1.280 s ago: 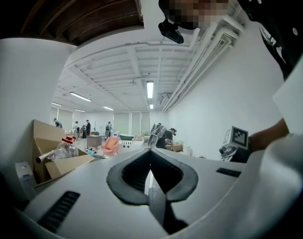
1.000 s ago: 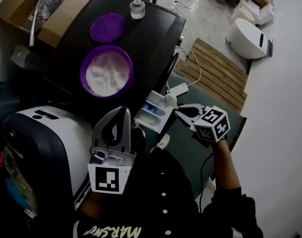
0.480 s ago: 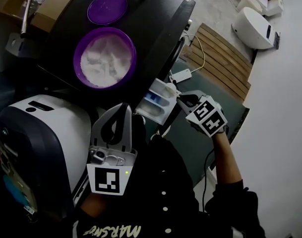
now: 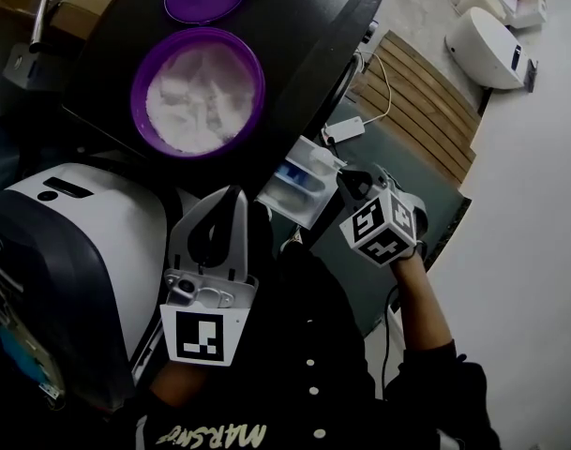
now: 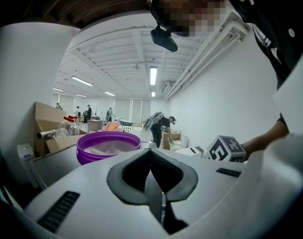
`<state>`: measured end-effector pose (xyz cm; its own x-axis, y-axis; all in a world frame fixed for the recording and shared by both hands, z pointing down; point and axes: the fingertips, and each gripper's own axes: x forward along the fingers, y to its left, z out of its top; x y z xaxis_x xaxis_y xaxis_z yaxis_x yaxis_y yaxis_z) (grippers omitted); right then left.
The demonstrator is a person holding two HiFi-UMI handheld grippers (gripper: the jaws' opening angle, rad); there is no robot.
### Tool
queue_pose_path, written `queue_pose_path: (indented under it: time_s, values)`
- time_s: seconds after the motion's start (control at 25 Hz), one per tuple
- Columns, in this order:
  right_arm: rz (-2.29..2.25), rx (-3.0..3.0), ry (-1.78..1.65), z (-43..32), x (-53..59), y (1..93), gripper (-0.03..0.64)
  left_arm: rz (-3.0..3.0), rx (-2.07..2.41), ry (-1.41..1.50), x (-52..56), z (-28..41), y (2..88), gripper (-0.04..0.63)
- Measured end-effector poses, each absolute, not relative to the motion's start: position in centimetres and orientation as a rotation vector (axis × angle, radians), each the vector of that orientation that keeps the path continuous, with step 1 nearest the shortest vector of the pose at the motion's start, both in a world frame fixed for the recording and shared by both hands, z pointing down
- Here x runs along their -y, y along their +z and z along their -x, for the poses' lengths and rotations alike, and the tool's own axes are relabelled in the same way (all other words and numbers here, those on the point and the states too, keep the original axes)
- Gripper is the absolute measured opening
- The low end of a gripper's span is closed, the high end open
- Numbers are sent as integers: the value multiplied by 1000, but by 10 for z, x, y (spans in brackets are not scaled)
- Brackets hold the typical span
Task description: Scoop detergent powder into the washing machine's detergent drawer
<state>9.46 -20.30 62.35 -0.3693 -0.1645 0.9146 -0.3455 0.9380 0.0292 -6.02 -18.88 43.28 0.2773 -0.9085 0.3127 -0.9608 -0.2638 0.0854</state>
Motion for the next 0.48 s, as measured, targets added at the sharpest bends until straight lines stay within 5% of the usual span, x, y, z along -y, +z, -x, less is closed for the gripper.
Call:
queue_pose_path:
  time_s: [0.48]
  values:
    - [-420, 1880, -134, -96, 205, 627, 32, -2276, 1718, 300, 188, 61, 443, 14]
